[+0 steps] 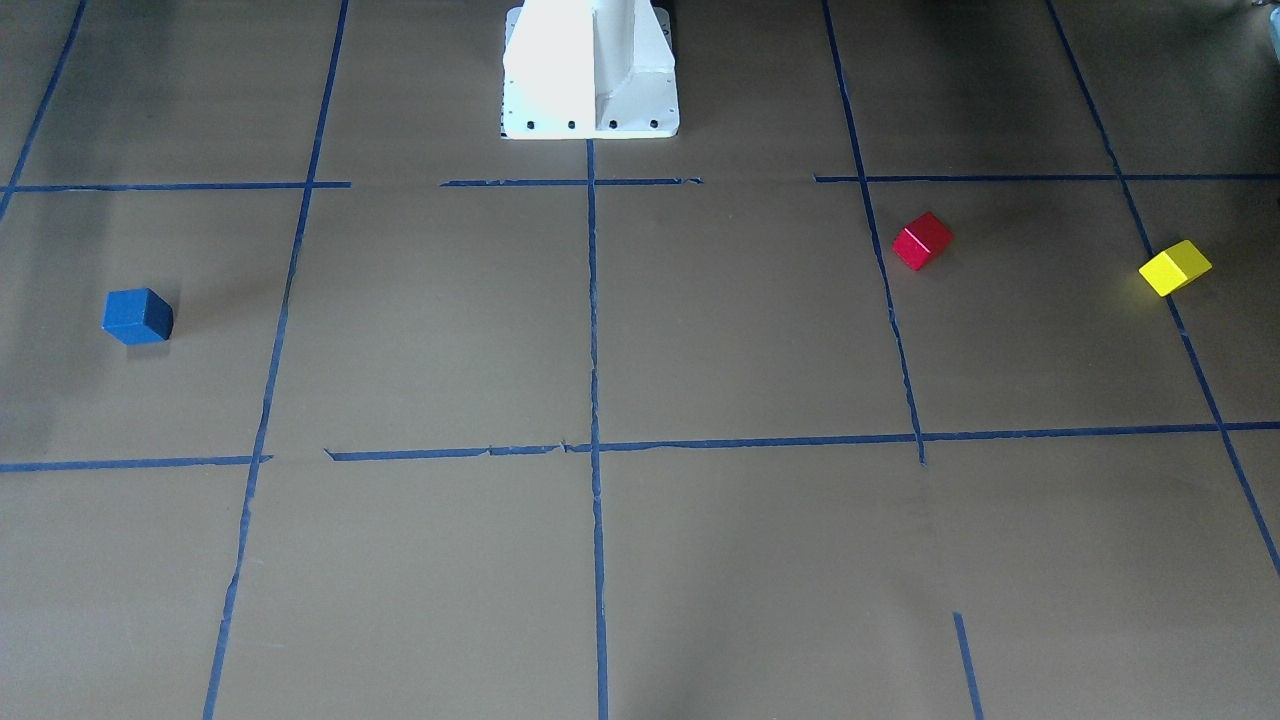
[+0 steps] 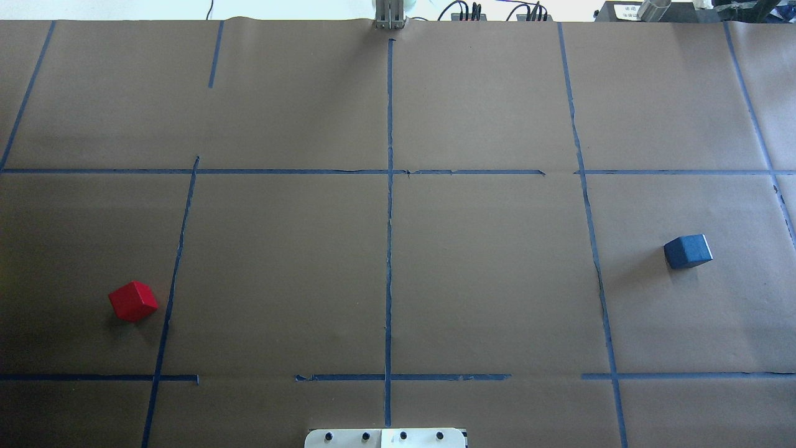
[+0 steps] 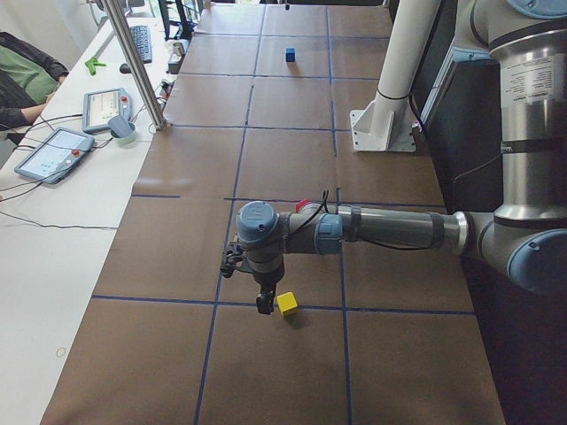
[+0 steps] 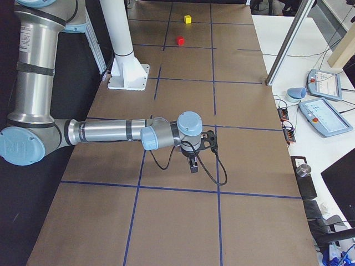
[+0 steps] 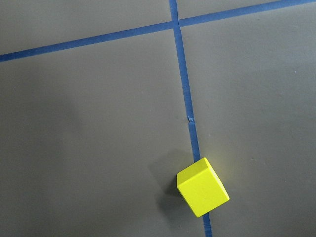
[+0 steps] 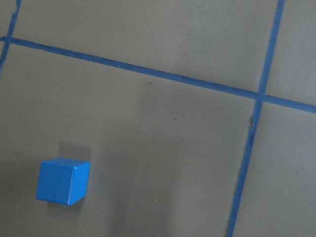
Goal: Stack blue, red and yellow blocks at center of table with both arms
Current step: 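Move the right gripper toward the blue cube, then lower the right gripper and grasp the blue cube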
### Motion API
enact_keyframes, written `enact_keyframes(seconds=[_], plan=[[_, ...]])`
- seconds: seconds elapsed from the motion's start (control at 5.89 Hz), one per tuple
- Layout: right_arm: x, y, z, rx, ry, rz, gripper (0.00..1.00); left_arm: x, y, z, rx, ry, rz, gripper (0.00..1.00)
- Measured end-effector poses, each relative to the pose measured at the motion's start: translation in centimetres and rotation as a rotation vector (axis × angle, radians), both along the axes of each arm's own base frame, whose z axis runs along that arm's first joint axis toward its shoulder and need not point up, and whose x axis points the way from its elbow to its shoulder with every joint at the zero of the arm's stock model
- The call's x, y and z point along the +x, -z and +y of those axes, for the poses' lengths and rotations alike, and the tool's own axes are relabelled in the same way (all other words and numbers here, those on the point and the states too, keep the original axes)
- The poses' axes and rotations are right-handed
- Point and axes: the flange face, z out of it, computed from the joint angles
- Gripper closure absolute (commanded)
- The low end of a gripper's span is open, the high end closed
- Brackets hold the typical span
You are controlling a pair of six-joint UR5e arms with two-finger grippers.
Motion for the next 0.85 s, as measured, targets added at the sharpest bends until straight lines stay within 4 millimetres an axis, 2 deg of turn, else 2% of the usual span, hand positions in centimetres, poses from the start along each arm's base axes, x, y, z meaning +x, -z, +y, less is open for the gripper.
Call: enact_keyframes(seconds=[0.34, 0.51, 0.85], plan=[[-9.1, 3.5, -1.0, 0.016, -0.010, -0.020, 0.00, 0.0, 0.1, 0.0, 0.000, 0.000, 0.000, 0.00], [-13.0, 3.8, -0.8, 0.028, -0.025, -0.011, 0.00, 0.0, 0.0, 0.0, -0.002, -0.001, 0.000, 0.00], [-16.2, 2.3, -0.1, 0.011, -0.025, 0.020, 0.00, 0.1, -0.1, 0.0, -0.003, -0.002, 0.000, 0.00]])
